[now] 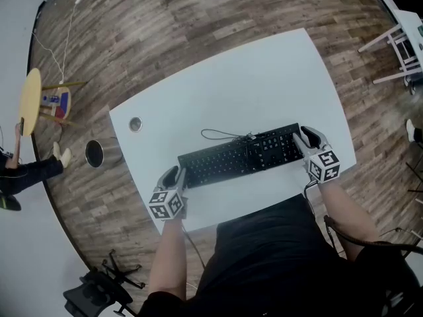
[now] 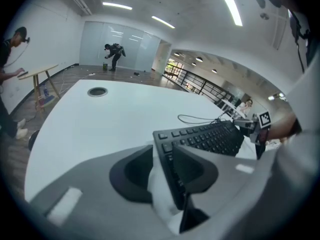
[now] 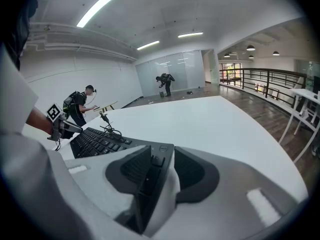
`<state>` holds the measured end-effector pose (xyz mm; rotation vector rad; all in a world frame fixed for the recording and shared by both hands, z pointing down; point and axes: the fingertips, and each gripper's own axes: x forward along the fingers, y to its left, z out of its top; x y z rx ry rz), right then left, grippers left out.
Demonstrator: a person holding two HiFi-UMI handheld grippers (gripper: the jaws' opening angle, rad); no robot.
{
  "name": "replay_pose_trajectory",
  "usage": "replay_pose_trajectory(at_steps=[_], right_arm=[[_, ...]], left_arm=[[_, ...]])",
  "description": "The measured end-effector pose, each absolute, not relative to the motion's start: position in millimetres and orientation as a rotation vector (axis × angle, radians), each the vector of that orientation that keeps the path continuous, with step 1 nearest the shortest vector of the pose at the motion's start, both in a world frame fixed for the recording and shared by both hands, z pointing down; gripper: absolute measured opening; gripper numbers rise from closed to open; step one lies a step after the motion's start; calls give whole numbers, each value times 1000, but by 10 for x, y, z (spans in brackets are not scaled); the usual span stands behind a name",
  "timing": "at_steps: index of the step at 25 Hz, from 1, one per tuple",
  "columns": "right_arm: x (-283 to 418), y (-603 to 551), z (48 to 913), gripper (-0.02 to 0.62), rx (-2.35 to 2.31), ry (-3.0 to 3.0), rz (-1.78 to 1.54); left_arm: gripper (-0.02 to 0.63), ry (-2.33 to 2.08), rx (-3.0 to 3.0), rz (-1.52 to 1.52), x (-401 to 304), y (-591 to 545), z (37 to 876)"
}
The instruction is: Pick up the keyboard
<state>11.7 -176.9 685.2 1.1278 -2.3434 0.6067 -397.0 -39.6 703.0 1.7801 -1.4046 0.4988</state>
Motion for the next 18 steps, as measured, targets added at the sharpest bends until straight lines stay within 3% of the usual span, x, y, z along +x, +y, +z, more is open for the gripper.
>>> replay_pose_trajectory(at_steps=[18], right_arm=[[111,-1769,6908,147,1091,-2347,726]], left_arm=[[144,-1275,1754,474,-3887,-424,7108]])
